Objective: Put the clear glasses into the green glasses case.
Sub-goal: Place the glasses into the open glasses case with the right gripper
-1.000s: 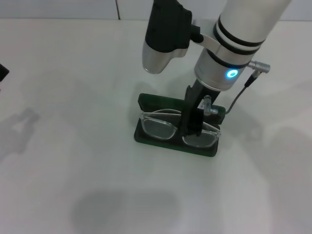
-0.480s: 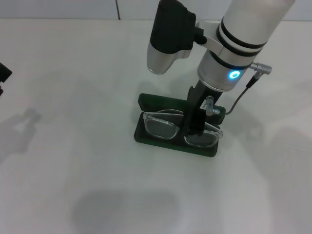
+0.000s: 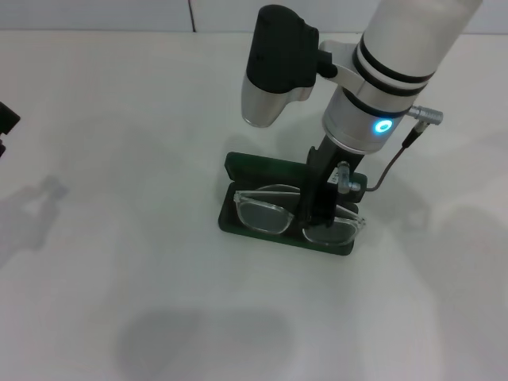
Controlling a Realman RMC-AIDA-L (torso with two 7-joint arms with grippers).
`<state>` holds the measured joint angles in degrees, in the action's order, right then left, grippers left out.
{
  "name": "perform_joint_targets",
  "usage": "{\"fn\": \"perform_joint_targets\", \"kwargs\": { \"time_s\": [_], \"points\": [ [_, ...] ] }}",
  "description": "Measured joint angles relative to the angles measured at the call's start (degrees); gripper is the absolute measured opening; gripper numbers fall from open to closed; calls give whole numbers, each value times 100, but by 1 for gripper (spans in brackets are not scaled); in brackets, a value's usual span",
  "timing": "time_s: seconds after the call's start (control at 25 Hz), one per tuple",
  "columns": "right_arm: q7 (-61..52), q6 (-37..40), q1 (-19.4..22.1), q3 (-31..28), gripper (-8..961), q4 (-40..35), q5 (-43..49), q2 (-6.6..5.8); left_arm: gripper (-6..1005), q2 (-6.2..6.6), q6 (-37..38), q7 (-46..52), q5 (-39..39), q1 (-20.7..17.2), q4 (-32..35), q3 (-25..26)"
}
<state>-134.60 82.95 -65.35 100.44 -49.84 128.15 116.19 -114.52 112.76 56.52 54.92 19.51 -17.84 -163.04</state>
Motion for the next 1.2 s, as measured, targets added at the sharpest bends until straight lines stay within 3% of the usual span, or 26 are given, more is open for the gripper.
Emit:
{"fn": "perform_joint_targets", "kwargs": {
  "time_s": [1.2],
  "points": [
    [156, -48, -140, -25, 76, 379, -70, -1, 251, -9, -17, -19, -9, -9, 9, 0]
  ]
}}
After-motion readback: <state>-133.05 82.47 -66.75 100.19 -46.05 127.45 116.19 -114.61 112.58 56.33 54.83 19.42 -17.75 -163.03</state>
